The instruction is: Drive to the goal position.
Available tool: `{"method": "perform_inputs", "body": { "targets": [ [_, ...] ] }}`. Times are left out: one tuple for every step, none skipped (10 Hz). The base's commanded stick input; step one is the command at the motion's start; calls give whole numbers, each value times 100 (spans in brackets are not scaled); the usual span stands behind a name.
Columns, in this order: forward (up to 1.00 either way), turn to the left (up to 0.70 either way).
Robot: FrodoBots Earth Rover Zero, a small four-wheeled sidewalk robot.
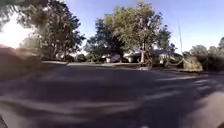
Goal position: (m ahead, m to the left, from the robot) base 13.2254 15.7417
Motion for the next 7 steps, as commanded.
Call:
{"method": "perform_inputs", "body": {
  "targets": [
    [100,0],
    [100,2],
    [100,2],
    [100,2],
    [100,2],
    [100,2],
    [100,1]
  ]
}}
